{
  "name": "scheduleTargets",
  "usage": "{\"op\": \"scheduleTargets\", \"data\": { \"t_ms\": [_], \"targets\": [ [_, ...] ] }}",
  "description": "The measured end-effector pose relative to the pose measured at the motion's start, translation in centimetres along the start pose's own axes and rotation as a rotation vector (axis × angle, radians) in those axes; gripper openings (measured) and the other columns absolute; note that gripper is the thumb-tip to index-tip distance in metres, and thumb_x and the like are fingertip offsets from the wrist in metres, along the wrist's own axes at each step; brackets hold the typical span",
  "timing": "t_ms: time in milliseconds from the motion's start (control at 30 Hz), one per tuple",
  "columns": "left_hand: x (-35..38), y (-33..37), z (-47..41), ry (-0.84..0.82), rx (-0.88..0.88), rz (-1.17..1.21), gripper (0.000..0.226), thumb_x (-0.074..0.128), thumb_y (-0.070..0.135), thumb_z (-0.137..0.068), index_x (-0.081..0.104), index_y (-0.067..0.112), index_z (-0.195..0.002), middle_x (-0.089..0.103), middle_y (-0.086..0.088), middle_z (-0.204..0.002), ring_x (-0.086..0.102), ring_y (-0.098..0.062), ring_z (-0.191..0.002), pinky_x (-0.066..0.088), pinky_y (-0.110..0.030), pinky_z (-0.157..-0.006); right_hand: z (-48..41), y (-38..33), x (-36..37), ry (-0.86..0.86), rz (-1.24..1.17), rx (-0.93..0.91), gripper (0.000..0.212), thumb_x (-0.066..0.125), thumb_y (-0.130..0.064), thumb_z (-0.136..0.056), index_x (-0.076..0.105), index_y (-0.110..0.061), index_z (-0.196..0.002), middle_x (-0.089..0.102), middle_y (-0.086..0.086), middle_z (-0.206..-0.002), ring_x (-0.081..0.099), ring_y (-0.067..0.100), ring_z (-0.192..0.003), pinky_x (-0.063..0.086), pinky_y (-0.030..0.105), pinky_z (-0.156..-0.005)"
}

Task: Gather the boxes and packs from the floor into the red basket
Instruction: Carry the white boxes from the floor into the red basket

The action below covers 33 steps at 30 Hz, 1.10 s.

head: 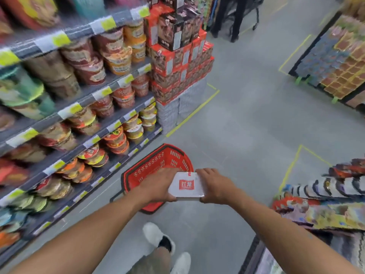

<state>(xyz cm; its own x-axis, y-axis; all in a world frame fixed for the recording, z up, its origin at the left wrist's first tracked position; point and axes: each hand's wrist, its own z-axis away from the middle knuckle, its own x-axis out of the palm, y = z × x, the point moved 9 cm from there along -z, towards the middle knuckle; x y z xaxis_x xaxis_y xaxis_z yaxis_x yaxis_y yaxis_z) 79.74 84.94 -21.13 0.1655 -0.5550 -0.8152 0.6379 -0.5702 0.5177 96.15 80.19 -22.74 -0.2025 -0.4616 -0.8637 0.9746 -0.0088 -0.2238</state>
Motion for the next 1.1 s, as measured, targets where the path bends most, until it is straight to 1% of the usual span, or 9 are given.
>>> {"op": "scheduleTargets", "data": {
  "t_ms": [100,200,267,367,467,633,800,967,1100],
  "targets": [
    [-1.4,-5.2,0.3,0.030,-0.137,0.020,0.081,0.076,0.066,-0.074,0.041,0.032,-0.139,0.055,0.006,-0.134,0.052,-0.020,-0.124,0.048,-0.042,-0.100,-5.7,-2.9,-0.9,-0.026,0.053,-0.101,0.101,0.082,-0.046,-0.071,0.030,-0.025,-0.155,0.042,-0.004,-0.152,0.037,0.023,-0.141,0.054,0.045,-0.097],
    [-2.3,-9.7,1.0,0.074,-0.287,0.055,0.103,0.061,0.081,-0.063,0.035,0.027,-0.147,0.049,0.002,-0.145,0.046,-0.022,-0.132,0.043,-0.040,-0.109,-10.5,-5.5,-1.7,-0.057,0.111,-0.193,0.103,0.081,-0.051,-0.071,0.029,-0.025,-0.157,0.041,-0.005,-0.151,0.036,0.021,-0.142,0.054,0.045,-0.096],
    [-2.6,-12.2,1.0,0.106,-0.342,0.053,0.107,0.066,0.075,-0.065,0.030,0.024,-0.152,0.044,0.001,-0.151,0.042,-0.022,-0.136,0.040,-0.038,-0.109,-13.5,-6.7,-2.3,-0.071,0.145,-0.251,0.102,0.079,-0.056,-0.072,0.029,-0.027,-0.156,0.042,-0.006,-0.151,0.037,0.022,-0.140,0.054,0.045,-0.095],
    [-2.6,-15.4,1.0,0.142,-0.421,0.057,0.104,0.077,0.063,-0.070,0.027,0.024,-0.152,0.044,0.000,-0.150,0.041,-0.022,-0.134,0.042,-0.039,-0.105,-17.1,-8.5,-2.5,-0.109,0.159,-0.324,0.101,0.076,-0.057,-0.072,0.028,-0.028,-0.156,0.041,-0.005,-0.152,0.037,0.023,-0.141,0.052,0.046,-0.098],
    [-1.9,-17.7,0.9,0.149,-0.519,0.071,0.104,0.078,0.062,-0.069,0.026,0.024,-0.151,0.045,0.000,-0.148,0.041,-0.022,-0.133,0.044,-0.040,-0.102,-20.2,-9.8,-1.9,-0.171,0.200,-0.390,0.104,0.073,-0.061,-0.071,0.026,-0.027,-0.157,0.038,-0.004,-0.155,0.033,0.025,-0.145,0.050,0.049,-0.102],
    [0.4,-20.7,-0.1,0.163,-0.648,0.056,0.106,0.073,0.069,-0.068,0.025,0.024,-0.151,0.044,0.000,-0.152,0.042,-0.023,-0.137,0.045,-0.045,-0.105,-25.0,-10.3,0.2,-0.227,0.278,-0.489,0.108,0.064,-0.074,-0.062,0.026,-0.029,-0.153,0.043,-0.005,-0.147,0.039,0.024,-0.138,0.053,0.050,-0.098],
    [4.0,-22.7,-1.5,0.157,-0.733,-0.030,0.111,0.068,0.075,-0.065,0.023,0.025,-0.153,0.046,0.000,-0.154,0.044,-0.022,-0.141,0.020,-0.056,-0.121,-28.3,-9.4,3.9,-0.226,0.310,-0.569,0.110,0.069,-0.077,-0.065,0.021,-0.032,-0.153,0.034,-0.006,-0.153,0.037,0.023,-0.142,0.049,0.050,-0.104],
    [7.4,-25.1,-2.6,0.154,-0.764,-0.032,0.114,0.068,0.077,-0.066,0.022,0.022,-0.155,0.045,-0.001,-0.155,0.043,-0.023,-0.142,0.019,-0.049,-0.123,-30.6,-8.6,7.6,-0.223,0.321,-0.612,0.107,0.075,-0.069,-0.067,0.024,-0.030,-0.153,0.033,-0.006,-0.153,0.036,0.023,-0.143,0.047,0.046,-0.107],
    [10.6,-28.2,-4.2,0.150,-0.782,-0.026,0.112,0.071,0.072,-0.068,0.022,0.021,-0.156,0.045,-0.001,-0.155,0.043,-0.023,-0.140,0.024,-0.043,-0.121,-33.6,-8.0,11.0,-0.245,0.330,-0.609,0.108,0.079,-0.059,-0.073,0.023,-0.027,-0.159,0.030,-0.003,-0.159,0.030,0.027,-0.148,0.044,0.050,-0.111]
  ]
}}
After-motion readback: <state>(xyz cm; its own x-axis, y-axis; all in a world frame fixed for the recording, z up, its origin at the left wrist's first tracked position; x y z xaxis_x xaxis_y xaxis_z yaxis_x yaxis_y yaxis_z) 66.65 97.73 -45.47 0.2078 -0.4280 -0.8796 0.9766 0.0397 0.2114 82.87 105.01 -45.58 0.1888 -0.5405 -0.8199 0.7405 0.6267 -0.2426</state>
